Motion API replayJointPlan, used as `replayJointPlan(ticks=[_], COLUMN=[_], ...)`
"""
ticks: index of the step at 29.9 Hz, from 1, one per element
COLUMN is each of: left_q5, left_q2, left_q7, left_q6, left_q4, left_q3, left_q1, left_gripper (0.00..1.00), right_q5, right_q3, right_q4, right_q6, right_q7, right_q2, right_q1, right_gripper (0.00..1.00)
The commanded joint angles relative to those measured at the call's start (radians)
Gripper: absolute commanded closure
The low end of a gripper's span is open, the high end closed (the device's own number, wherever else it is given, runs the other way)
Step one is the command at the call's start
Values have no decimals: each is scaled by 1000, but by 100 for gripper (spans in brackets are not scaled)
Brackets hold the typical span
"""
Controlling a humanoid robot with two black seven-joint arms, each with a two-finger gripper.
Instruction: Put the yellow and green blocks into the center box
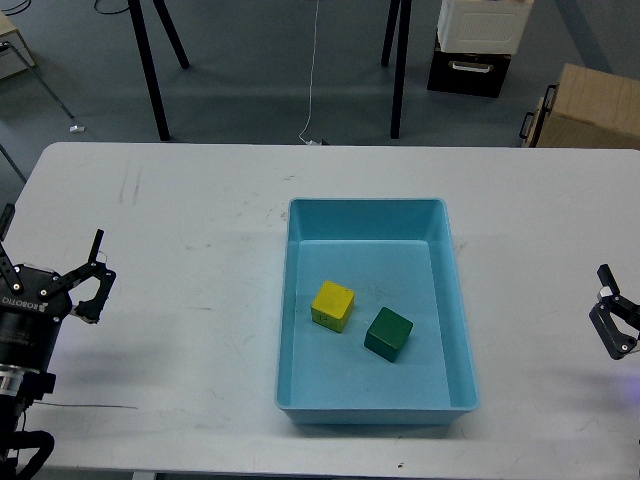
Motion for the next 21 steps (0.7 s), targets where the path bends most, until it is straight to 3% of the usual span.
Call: replayJointPlan(ticks=[1,4,8,21], left_q5=[-47,-107,-119,-118], left_q2=[0,0,0,0], left_q7=[-8,-13,-57,-56], left_q6=[0,0,0,0], left_q4=[-25,-24,-45,-56], left_q3=[12,68,122,150], left_q1=[66,75,119,118], left_gripper=[0,0,0,0], right_q5=[-11,-42,-49,-53], right_q3=[-26,-39,-28,26], right_q4=[23,41,62,61], right_q6=[0,0,0,0], right_q7=[0,0,0,0], right_q2=[18,27,53,43], right_q1=[-29,-58,-125,-124], right_gripper=[2,2,2,2])
